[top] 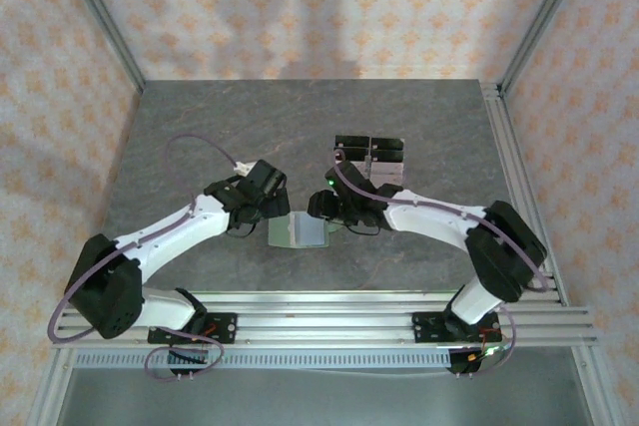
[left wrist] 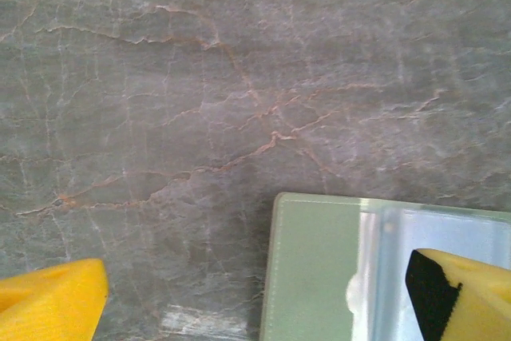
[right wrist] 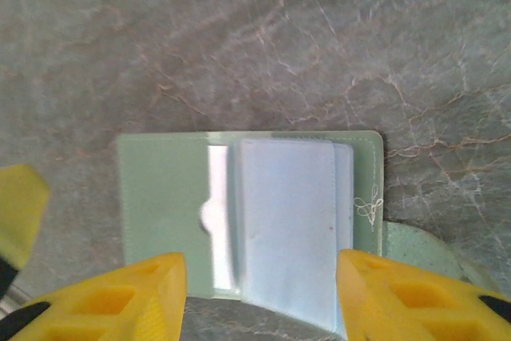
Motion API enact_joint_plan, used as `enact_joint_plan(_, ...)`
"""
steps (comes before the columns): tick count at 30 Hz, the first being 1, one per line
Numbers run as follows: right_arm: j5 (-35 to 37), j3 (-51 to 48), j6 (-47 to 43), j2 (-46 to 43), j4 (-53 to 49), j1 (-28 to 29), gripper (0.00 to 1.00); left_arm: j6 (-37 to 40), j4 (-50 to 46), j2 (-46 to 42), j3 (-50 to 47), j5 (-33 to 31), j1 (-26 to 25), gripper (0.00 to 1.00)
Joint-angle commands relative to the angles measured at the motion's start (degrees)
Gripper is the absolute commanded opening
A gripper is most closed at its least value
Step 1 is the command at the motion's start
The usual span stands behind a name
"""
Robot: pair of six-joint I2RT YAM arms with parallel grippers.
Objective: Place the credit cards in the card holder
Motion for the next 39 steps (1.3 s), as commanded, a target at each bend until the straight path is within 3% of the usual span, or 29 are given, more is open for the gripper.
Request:
enact_joint_plan(1,-2.3,1.9,1.1,2.7,2.9,0.4,0.53,0.1,-2.7,1.4,-2.3,-3.4,-0.6,0.95)
enact_joint_plan(29,-0.3,2.9,0.4,11.1,2.1,1.0,0.53,-0.5,4.0,4.3,-8.5,-2.9,-0.6,0.85)
enact_joint_plan(39,-5.6,3.3,1.8,13.2,6.5,1.0,0.55,-1.0,5.8,5.7,-9.6,-2.6,-0.6,0.83)
